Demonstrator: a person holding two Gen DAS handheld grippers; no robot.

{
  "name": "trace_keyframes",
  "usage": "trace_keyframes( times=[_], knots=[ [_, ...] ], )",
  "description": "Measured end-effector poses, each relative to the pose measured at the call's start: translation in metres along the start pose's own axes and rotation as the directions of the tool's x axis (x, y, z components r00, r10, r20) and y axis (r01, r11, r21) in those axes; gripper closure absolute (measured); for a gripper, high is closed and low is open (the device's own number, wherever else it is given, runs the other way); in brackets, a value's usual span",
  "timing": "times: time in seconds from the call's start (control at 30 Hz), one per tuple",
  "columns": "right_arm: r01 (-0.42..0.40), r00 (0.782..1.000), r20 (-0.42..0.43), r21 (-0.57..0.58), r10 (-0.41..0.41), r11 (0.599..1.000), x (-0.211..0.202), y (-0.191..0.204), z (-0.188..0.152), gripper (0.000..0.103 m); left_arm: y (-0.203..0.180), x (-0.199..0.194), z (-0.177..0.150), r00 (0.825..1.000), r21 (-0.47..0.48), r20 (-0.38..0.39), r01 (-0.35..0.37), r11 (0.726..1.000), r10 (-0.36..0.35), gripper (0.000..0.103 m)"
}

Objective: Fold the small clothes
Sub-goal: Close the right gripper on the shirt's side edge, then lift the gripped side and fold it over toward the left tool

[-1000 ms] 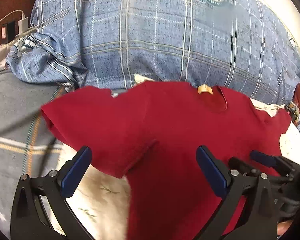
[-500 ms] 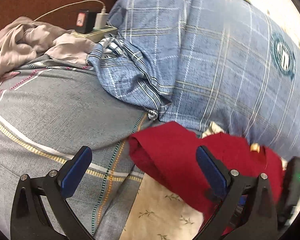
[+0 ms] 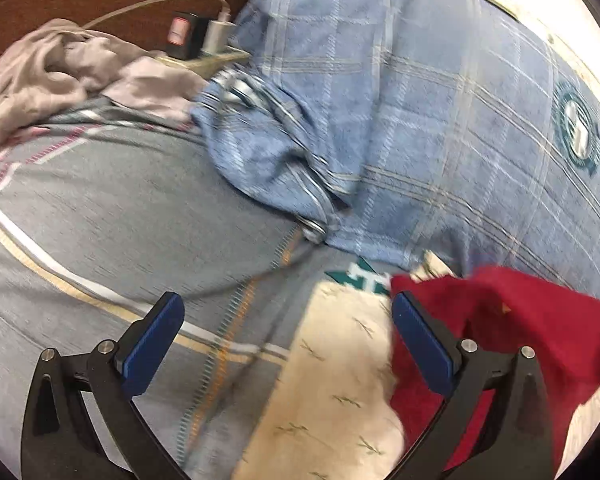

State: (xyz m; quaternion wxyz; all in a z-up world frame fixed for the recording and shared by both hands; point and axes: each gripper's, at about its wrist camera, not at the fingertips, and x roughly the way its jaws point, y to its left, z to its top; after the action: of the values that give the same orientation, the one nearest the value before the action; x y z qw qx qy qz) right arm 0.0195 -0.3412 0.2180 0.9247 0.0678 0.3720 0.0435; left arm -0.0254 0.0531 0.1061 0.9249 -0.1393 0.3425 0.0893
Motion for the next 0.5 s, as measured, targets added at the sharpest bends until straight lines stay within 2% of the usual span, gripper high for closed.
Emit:
trace_keyframes(
  times=[0.13, 0.23, 0.33, 0.37, 0.4, 0.43, 0.5],
  knots=[
    [0.132, 0.988, -0.082, 0.033, -0.129, 0.991, 0.016, -0.050, -0.010, 0.098, -0.029, 0.001, -0.012, 0.999, 0.099, -0.013, 0.034, 0.995, -0.033, 0.000],
    [0.204, 0.964, -0.175, 0.020, -0.198, 0.979, 0.043, -0.066, -0.029, 0.098, -0.046, 0.007, -0.022, 0.997, 0.153, -0.049, 0.067, 0.986, -0.061, 0.000],
    [0.222, 0.941, -0.263, 0.011, -0.211, 0.975, 0.061, -0.074, -0.043, 0.087, -0.059, 0.018, -0.033, 0.992, 0.194, -0.109, 0.089, 0.977, -0.069, 0.000],
    [0.254, 0.932, -0.268, 0.006, -0.243, 0.967, 0.062, -0.072, -0.045, 0.073, -0.063, 0.023, -0.037, 0.990, 0.210, -0.129, 0.085, 0.974, -0.059, 0.000],
    [0.273, 0.931, -0.255, 0.010, -0.261, 0.962, 0.058, -0.071, -0.045, 0.061, -0.065, 0.027, -0.040, 0.989, 0.225, -0.141, 0.071, 0.972, -0.040, 0.000],
    [0.268, 0.944, -0.209, 0.032, -0.256, 0.963, 0.049, -0.064, -0.041, 0.058, -0.068, 0.032, -0.044, 0.989, 0.244, -0.151, 0.040, 0.969, -0.003, 0.000],
    [0.198, 0.971, -0.144, 0.039, -0.190, 0.980, 0.038, -0.048, -0.034, 0.053, -0.071, 0.042, -0.050, 0.983, 0.282, -0.173, -0.009, 0.959, 0.060, 0.000]
  ],
)
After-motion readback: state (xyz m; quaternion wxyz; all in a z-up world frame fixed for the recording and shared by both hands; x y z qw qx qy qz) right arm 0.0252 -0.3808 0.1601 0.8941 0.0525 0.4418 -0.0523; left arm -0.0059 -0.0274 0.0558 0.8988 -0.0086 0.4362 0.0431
